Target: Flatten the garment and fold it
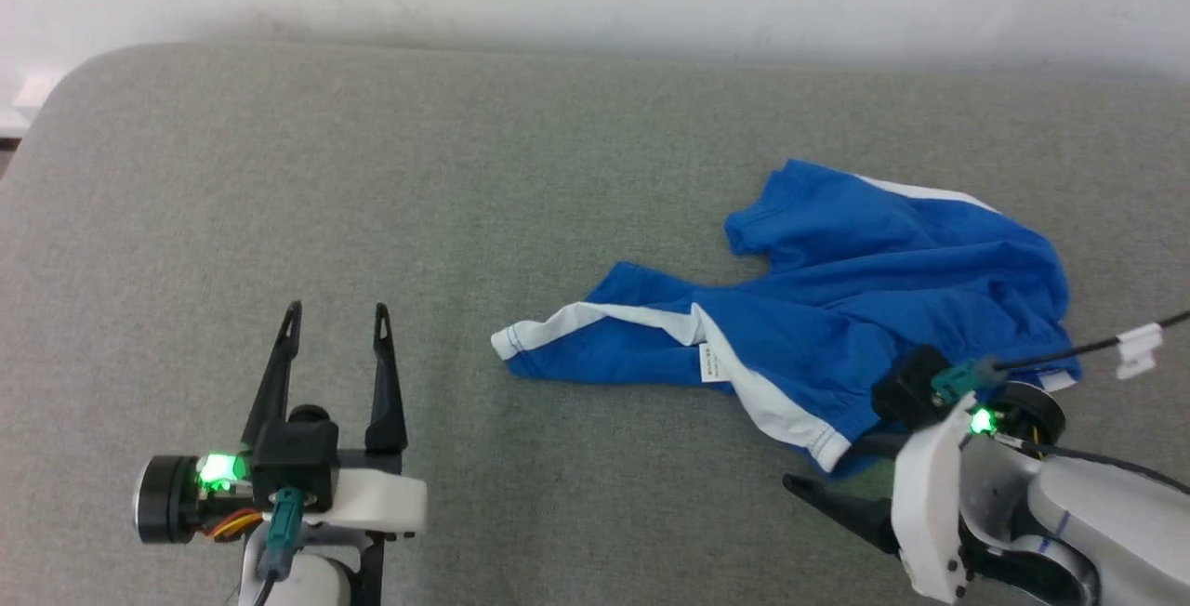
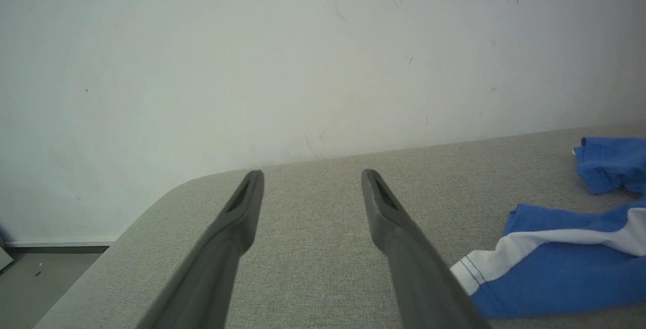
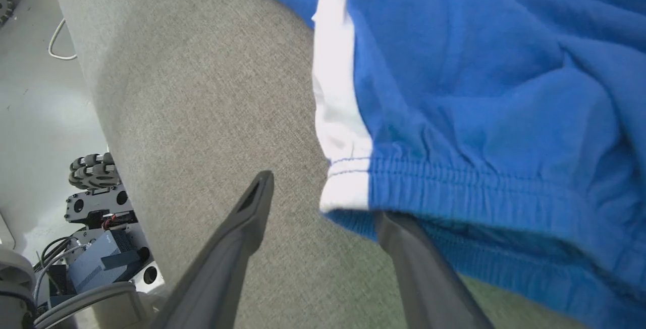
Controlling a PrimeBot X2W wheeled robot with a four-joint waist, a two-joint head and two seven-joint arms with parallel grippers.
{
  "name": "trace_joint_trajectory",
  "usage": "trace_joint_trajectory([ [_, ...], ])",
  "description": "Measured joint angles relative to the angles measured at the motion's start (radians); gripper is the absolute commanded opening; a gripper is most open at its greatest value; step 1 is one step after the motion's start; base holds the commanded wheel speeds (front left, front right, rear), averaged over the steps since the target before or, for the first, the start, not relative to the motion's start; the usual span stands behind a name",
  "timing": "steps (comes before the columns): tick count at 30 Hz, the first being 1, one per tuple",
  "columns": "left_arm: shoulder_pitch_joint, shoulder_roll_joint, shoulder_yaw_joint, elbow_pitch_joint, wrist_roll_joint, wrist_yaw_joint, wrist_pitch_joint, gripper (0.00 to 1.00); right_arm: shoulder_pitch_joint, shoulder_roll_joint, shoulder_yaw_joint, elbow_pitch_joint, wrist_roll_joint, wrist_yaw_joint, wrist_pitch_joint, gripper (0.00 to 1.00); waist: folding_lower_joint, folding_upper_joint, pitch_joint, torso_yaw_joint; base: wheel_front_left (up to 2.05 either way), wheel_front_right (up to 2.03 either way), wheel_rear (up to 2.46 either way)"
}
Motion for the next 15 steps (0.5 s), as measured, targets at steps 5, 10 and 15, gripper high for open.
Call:
trace_joint_trajectory([
  [5, -0.019, -0.007, -0.005, 0.004, 0.000, -0.001, 0.000, 1.00, -0.017, 0.060, 0.030, 0.097, -0.007, 0.000, 0.001, 1.00, 0.0001, -0.0001, 0.025, 0.017, 0.00, 0.00, 0.00],
  [10, -0.023, -0.011, 0.000, 0.018, 0.000, -0.001, 0.000, 1.00, -0.035, 0.074, 0.063, 0.153, -0.041, 0.000, -0.053, 0.00, 0.0001, 0.0000, 0.031, 0.036, 0.00, 0.00, 0.00],
  [15, -0.025, -0.002, 0.006, 0.024, -0.004, -0.023, 0.000, 1.00, -0.028, 0.065, 0.081, 0.147, -0.071, 0.000, -0.122, 0.00, 0.0001, 0.0000, 0.011, 0.028, 0.00, 0.00, 0.00],
])
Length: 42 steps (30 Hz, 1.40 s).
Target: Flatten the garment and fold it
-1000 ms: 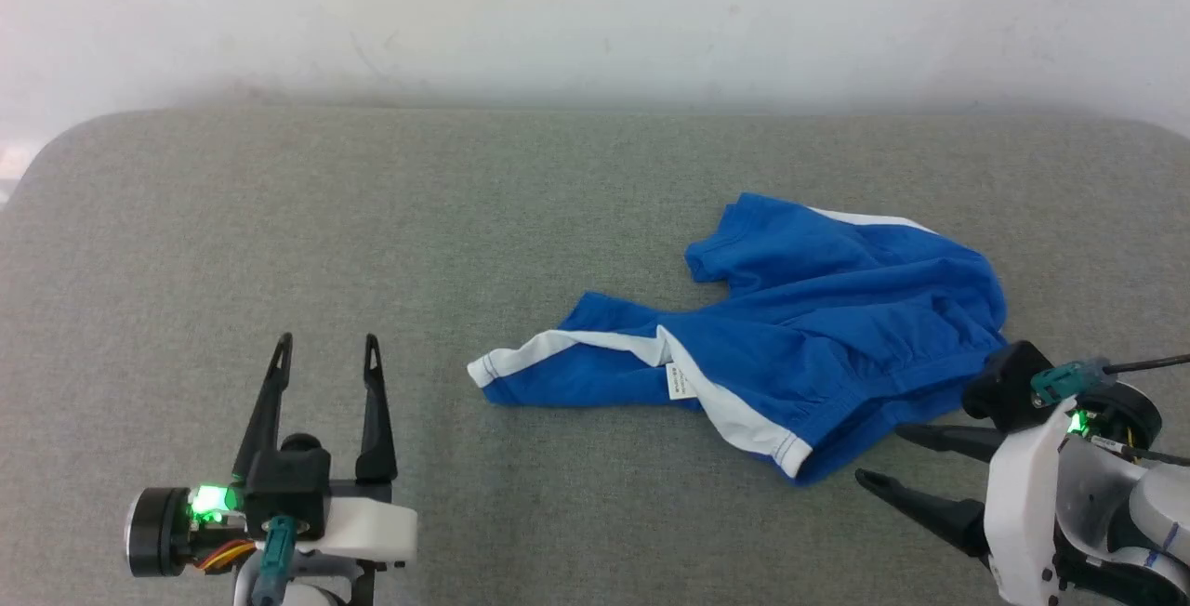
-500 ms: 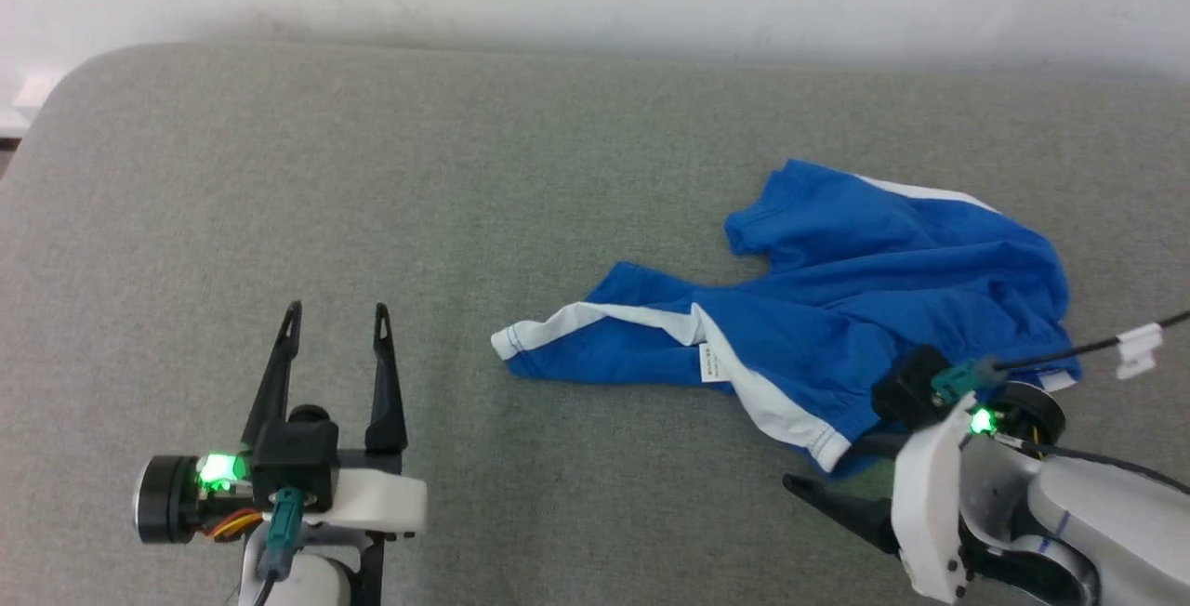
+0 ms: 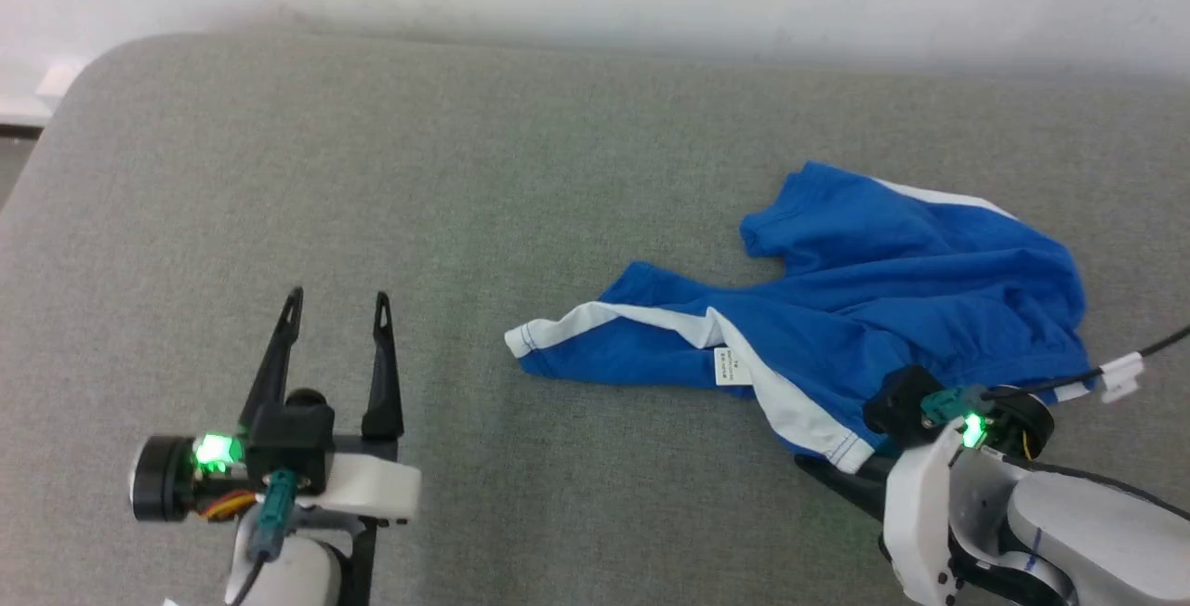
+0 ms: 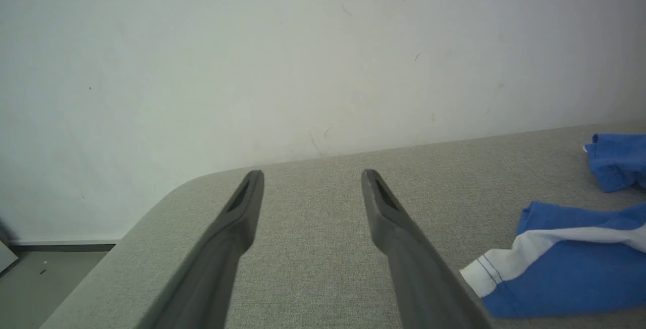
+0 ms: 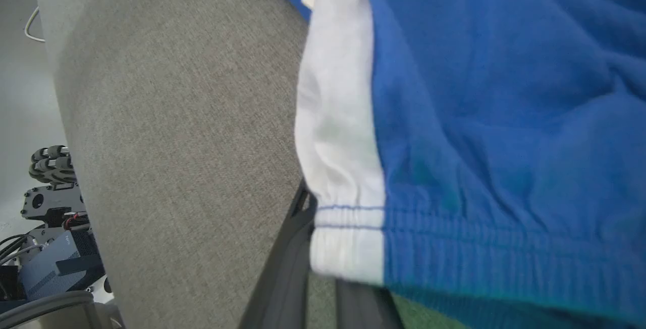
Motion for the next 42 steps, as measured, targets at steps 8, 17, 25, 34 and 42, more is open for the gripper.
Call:
trace_joint_trajectory([
  [8, -0.124, 0.125, -0.046, 0.111, 0.000, -0.190, 0.000, 1.00, 0.072, -0.072, -0.061, -0.117, -0.036, 0.000, -0.074, 0.00, -0.0002, 0.0000, -0.069, -0.029, 0.00, 0.00, 0.00],
  [17, -0.310, 0.229, -0.279, 0.225, -0.059, -0.348, 0.245, 1.00, 0.152, -0.082, -0.137, -0.151, -0.086, 0.000, -0.048, 0.00, -0.0003, 0.0000, -0.095, -0.064, 0.00, 0.00, 0.00],
  [25, -0.535, 0.361, -0.685, 0.255, -0.432, -0.348, 0.524, 1.00, 0.162, -0.052, -0.175, -0.167, -0.130, 0.000, -0.018, 0.00, -0.0002, 0.0000, -0.058, -0.086, 0.00, 0.00, 0.00],
  [34, -0.757, 0.423, -0.962, 0.320, -0.696, -0.348, 0.707, 1.00, 0.137, -0.030, -0.188, -0.180, -0.171, 0.000, -0.001, 0.00, 0.0000, 0.0000, 0.002, -0.133, 0.00, 0.00, 0.00],
  [42, -0.826, 0.426, -1.095, 0.379, -0.771, -0.348, 0.782, 0.00, 0.118, -0.005, -0.189, -0.173, -0.191, 0.000, -0.002, 0.00, -0.0001, 0.0000, 0.049, -0.172, 0.00, 0.00, 0.00],
])
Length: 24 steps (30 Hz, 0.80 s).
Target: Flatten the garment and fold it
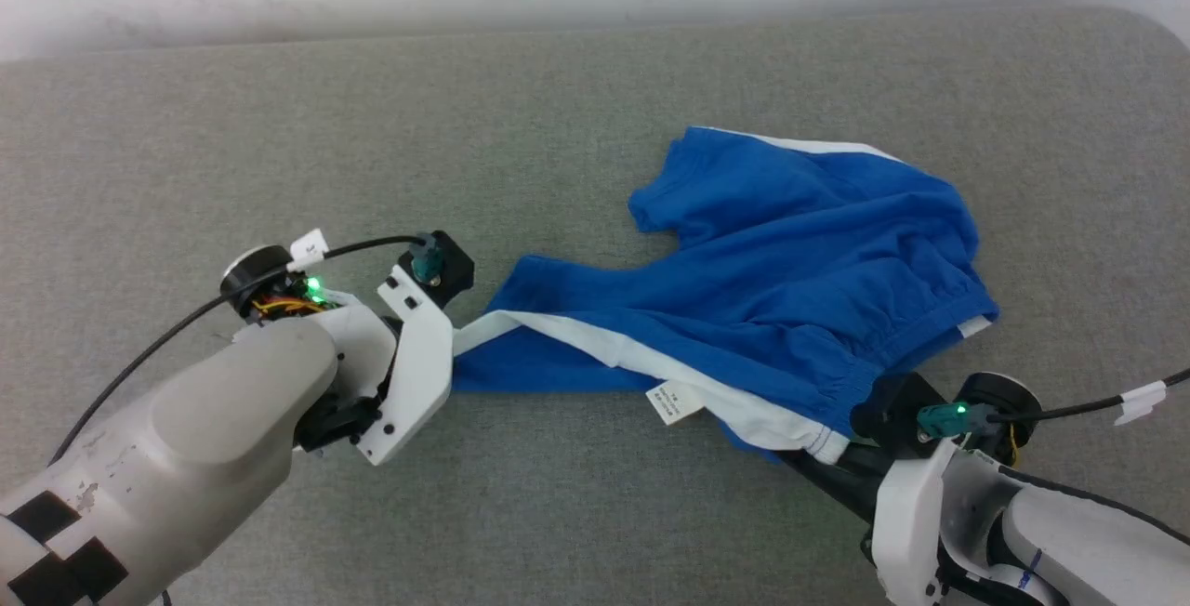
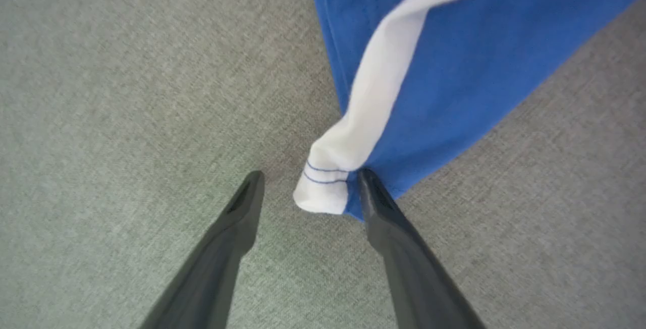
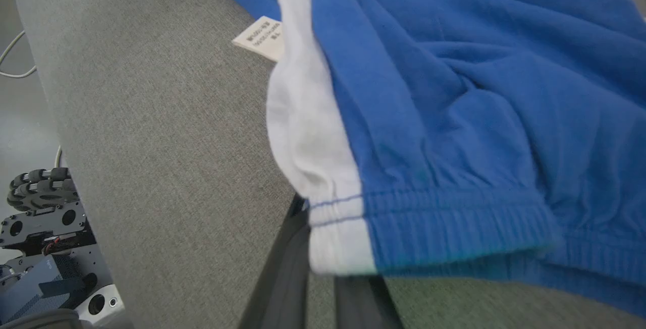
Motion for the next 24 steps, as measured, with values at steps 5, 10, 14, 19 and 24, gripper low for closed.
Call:
trace_joint_trajectory([
  [5, -0.002, 0.014, -0.011, -0.047, -0.017, 0.000, 0.003, 0.00, 0.000, 0.006, -0.001, 0.015, -0.006, 0.000, -0.009, 0.00, 0.0002, 0.0000, 0.010, -0.007, 0.00, 0.00, 0.00],
  [10, -0.004, 0.052, -0.020, -0.101, 0.037, 0.000, -0.096, 0.00, 0.001, 0.012, -0.015, 0.018, -0.021, 0.000, -0.047, 0.00, 0.0001, 0.0000, -0.016, 0.003, 0.00, 0.00, 0.00],
  [14, -0.026, 0.070, -0.016, -0.118, 0.058, 0.000, -0.210, 0.00, 0.001, 0.011, -0.077, 0.020, -0.036, 0.000, -0.095, 0.00, -0.0001, 0.0000, -0.049, 0.015, 0.00, 0.00, 0.00],
  [19, -0.062, 0.090, 0.036, -0.128, 0.068, 0.017, -0.325, 0.00, -0.003, -0.003, -0.170, 0.001, -0.053, 0.000, -0.133, 0.00, -0.0002, 0.0000, -0.096, 0.033, 0.00, 0.00, 0.00],
  [24, -0.112, 0.108, 0.100, -0.130, 0.081, 0.066, -0.408, 0.00, -0.095, -0.015, -0.248, -0.037, -0.066, 0.000, -0.127, 0.00, -0.0002, 0.0000, -0.130, 0.043, 0.00, 0.00, 0.00],
])
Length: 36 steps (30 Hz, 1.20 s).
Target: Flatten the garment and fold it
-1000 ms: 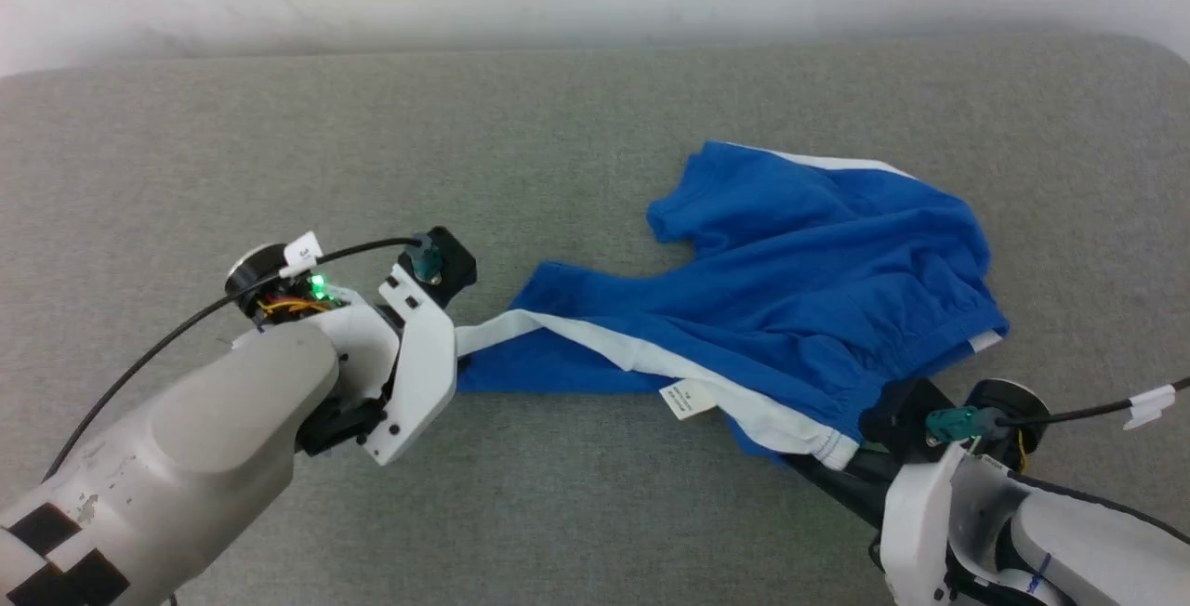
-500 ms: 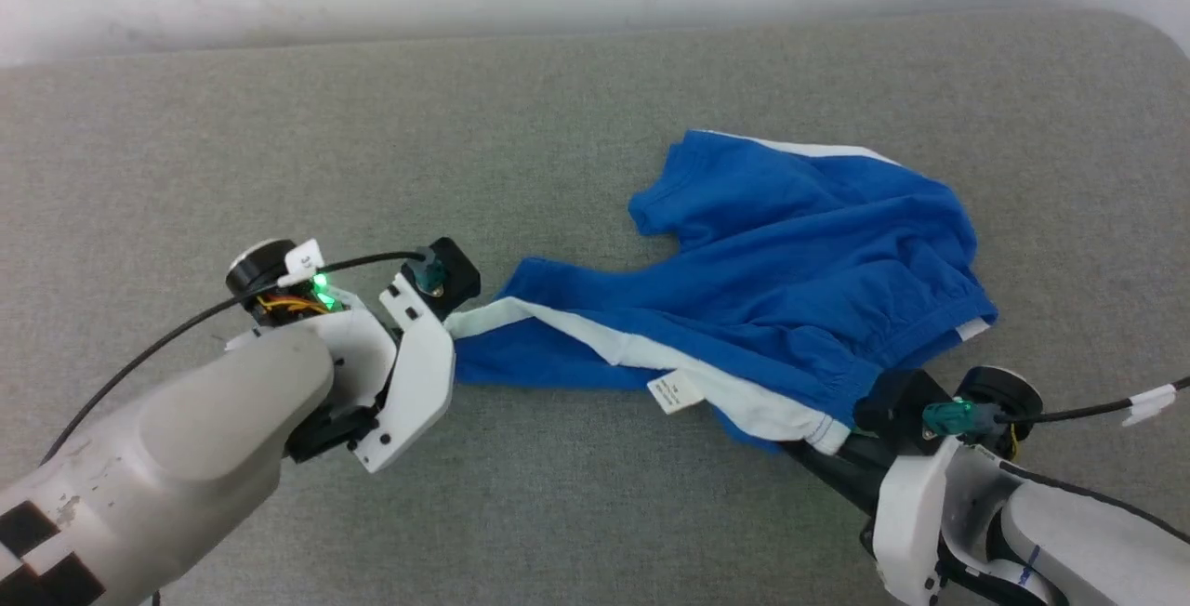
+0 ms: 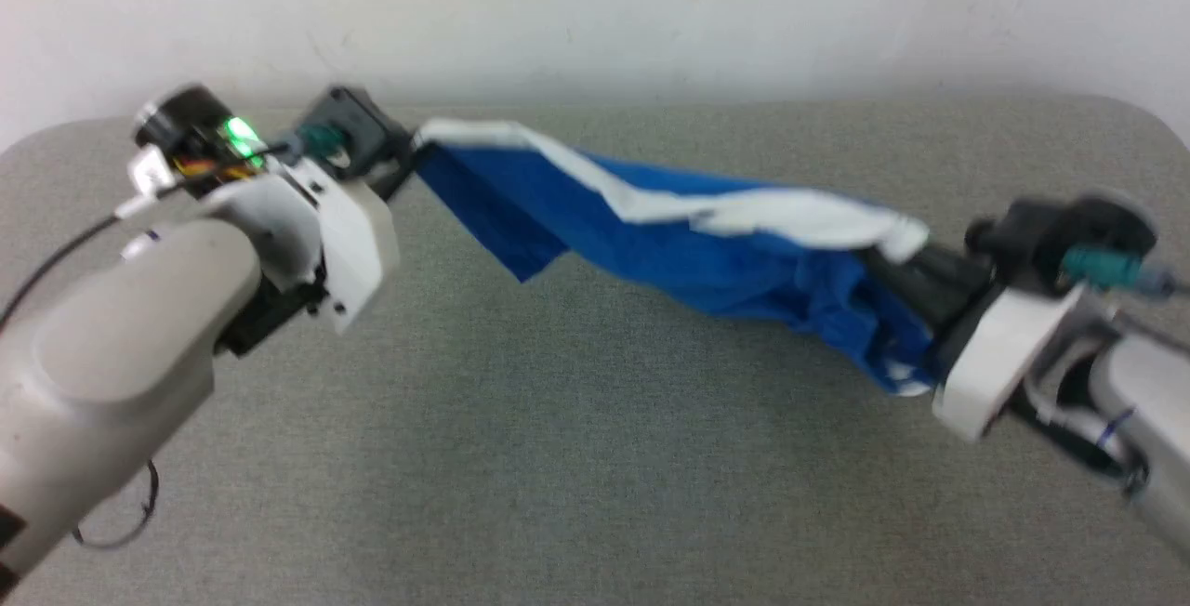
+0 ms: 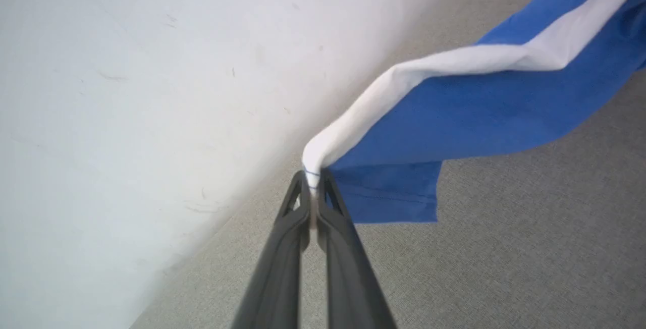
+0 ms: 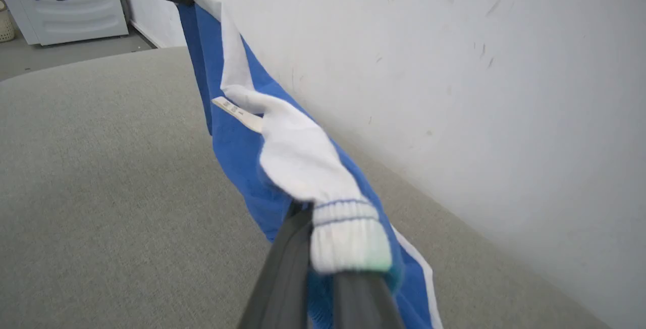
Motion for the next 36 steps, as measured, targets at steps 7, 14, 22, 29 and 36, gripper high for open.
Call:
trace_joint_trajectory([
  [7, -0.143, -0.031, 0.092, 0.052, 0.044, 0.071, -0.107, 0.00, -0.238, 0.001, -0.048, 0.010, 0.067, 0.000, 0.072, 0.00, 0.0000, 0.0000, 0.028, 0.004, 0.00, 0.00, 0.00],
  [14, -0.360, -0.101, 0.156, 0.152, 0.122, 0.105, -0.222, 0.00, -0.556, 0.005, -0.026, 0.078, 0.096, 0.000, 0.144, 0.00, 0.0003, 0.0000, 0.124, 0.012, 0.00, 0.00, 0.00],
  [22, -0.601, -0.150, 0.224, 0.258, 0.180, 0.142, -0.307, 0.00, -0.914, 0.035, 0.010, 0.212, 0.061, 0.000, 0.162, 0.00, 0.0005, 0.0000, 0.271, 0.017, 0.00, 0.00, 0.00],
  [29, -0.741, -0.162, 0.278, 0.322, 0.197, 0.156, -0.349, 0.00, -1.135, 0.061, 0.084, 0.319, 0.058, 0.000, 0.143, 0.00, 0.0005, -0.0001, 0.393, 0.014, 0.00, 0.00, 0.00],
  [36, -0.720, -0.181, 0.285, 0.375, 0.199, 0.155, -0.371, 0.00, -1.184, 0.068, 0.185, 0.387, 0.074, 0.000, 0.095, 0.00, 0.0005, 0.0000, 0.477, 0.006, 0.00, 0.00, 0.00],
])
